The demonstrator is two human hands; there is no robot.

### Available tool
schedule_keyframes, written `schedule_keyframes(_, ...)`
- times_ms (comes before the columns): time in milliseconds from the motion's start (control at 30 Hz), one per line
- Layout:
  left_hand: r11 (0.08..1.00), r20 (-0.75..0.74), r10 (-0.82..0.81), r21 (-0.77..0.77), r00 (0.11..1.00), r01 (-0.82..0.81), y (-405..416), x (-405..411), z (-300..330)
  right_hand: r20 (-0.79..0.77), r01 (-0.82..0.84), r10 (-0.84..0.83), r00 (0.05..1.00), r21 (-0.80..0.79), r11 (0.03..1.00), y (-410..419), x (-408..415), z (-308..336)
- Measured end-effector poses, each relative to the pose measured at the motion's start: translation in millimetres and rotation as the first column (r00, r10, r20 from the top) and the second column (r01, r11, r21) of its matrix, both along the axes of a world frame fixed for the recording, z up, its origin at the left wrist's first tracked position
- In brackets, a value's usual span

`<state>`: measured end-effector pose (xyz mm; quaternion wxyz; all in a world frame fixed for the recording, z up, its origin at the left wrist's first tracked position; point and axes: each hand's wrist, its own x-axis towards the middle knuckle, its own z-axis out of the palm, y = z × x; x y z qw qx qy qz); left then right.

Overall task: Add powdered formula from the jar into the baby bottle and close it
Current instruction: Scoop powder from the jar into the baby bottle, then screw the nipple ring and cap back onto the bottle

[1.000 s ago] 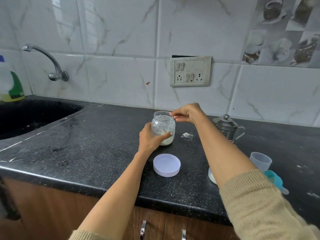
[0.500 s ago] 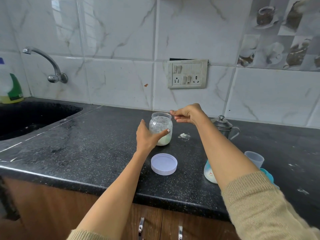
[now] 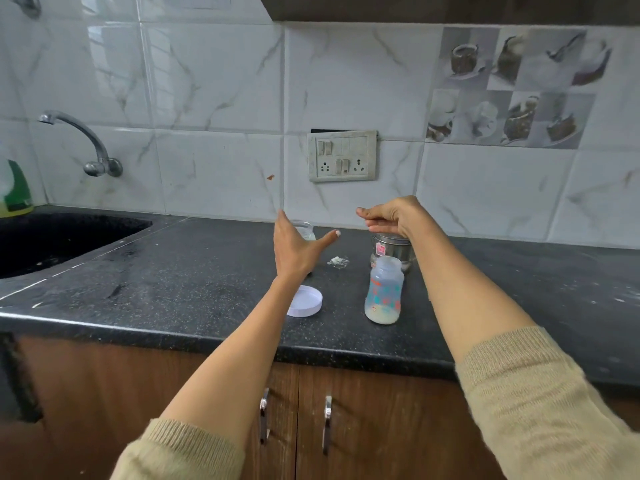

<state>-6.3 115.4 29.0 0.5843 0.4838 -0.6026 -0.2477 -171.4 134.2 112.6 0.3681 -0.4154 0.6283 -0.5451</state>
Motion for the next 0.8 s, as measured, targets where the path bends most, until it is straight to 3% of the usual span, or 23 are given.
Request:
schedule_keyframes(600, 0.966, 0.125, -0.259, 0.055, 0.958, 0.254, 92.5, -68.7, -23.7, 0.067, 0.204, -0.206, 0.976, 0.039, 0.978, 119.6, -99.9, -31.5)
schedule_keyframes(700, 0.961, 0.132, -0.272, 0.098, 0.953, 0.26, 95.7, -72.0, -37.1, 0.008, 0.244, -0.246, 0.969, 0.091, 0.965, 117.9, -114.9, -49.7)
schedule_keyframes(800, 0.956, 0.14, -0.275, 0.142, 0.951, 0.255, 90.7, -74.8, -52.0, -0.154, 0.224, -0.194, 0.969, 0.208, 0.952, 114.1, -120.2, -65.1)
